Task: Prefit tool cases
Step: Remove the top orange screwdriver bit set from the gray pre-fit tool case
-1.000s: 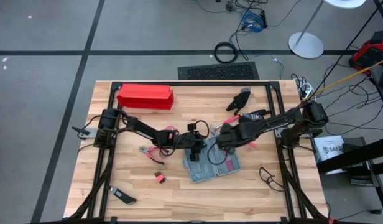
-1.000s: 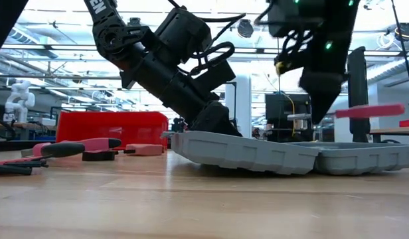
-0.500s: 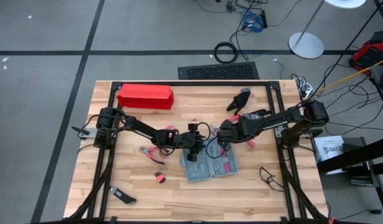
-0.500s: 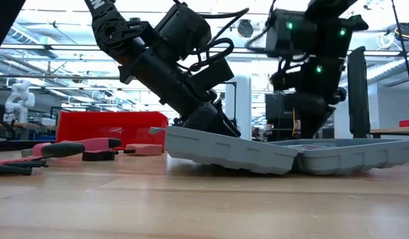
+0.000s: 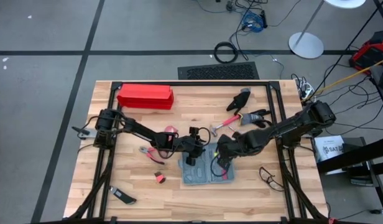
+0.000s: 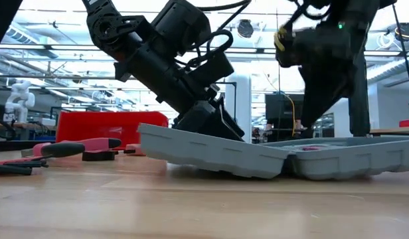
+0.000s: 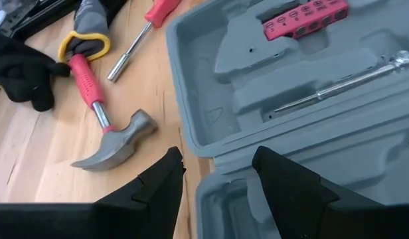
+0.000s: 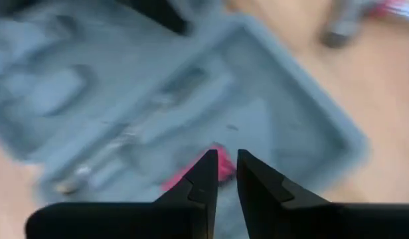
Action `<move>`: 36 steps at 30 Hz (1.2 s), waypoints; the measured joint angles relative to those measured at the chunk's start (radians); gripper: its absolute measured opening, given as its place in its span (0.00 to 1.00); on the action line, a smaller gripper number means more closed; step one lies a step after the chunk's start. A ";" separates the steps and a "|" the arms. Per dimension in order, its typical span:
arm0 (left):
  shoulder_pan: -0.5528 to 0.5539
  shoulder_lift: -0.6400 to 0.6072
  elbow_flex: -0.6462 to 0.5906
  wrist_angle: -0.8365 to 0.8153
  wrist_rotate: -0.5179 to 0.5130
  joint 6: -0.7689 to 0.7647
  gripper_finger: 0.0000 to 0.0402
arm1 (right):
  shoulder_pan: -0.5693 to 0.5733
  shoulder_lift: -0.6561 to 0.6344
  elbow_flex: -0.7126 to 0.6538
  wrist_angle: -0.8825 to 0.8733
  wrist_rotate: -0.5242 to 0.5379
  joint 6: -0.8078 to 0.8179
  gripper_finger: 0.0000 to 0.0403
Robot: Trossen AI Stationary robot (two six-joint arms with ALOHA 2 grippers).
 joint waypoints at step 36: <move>0.006 0.000 -0.001 0.036 -0.013 -0.107 0.50 | 0.029 0.197 0.004 0.083 -0.110 0.310 0.28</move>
